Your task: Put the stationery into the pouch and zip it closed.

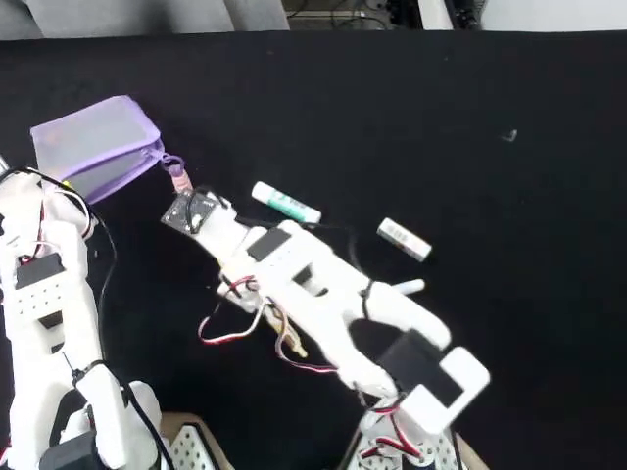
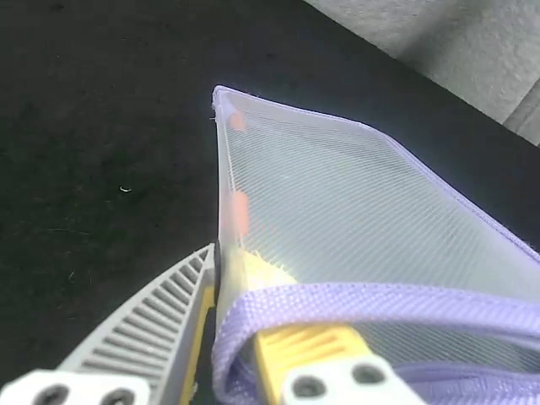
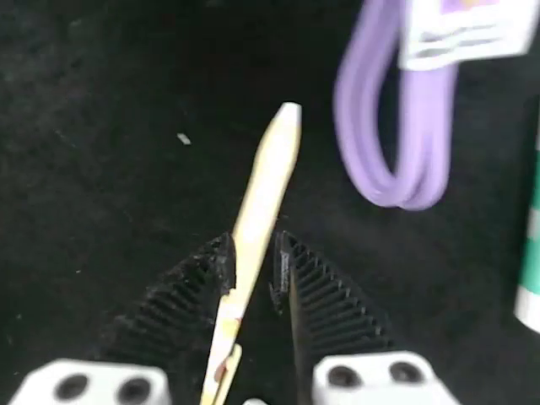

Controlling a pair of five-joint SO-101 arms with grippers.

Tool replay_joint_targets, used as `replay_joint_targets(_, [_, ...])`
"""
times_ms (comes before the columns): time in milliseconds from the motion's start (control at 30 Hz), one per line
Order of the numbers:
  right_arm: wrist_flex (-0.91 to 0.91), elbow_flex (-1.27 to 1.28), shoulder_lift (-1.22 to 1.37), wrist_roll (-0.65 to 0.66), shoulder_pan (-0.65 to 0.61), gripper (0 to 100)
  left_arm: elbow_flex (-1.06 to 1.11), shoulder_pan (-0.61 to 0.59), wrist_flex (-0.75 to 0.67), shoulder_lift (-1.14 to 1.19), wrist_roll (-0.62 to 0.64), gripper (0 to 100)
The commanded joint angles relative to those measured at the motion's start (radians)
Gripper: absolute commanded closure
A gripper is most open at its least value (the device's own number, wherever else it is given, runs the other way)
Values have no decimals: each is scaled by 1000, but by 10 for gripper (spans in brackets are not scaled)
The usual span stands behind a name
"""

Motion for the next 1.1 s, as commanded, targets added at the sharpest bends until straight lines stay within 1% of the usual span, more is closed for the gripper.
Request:
replay_joint_targets(0, [3, -53, 13, 2, -58, 920, -13, -13, -25, -6, 12, 971])
replay_joint_targets(100, [-5, -59, 44, 2, -80, 920, -12, -12, -23, -6, 12, 971])
replay_joint_targets(200, [6, -107, 93, -2, -64, 920, -10, -12, -23, -6, 12, 971])
replay_joint_targets(533, [239, -344, 278, -3, -43, 933, -8, -10, -23, -6, 12, 971])
replay_joint_targets(633, [305, -415, 337, -2, -12, 990, -8, -10, -21, -6, 12, 971])
replay_joint_targets(733, [361, -479, 378, 0, 37, 985, -8, -10, -21, -6, 12, 971])
replay_joint_targets(900, [456, -561, 378, 2, 109, 988, -8, -10, -21, -6, 12, 971])
replay_joint_targets(1067, [531, -568, 269, 2, 155, 988, -10, -10, -21, -6, 12, 971])
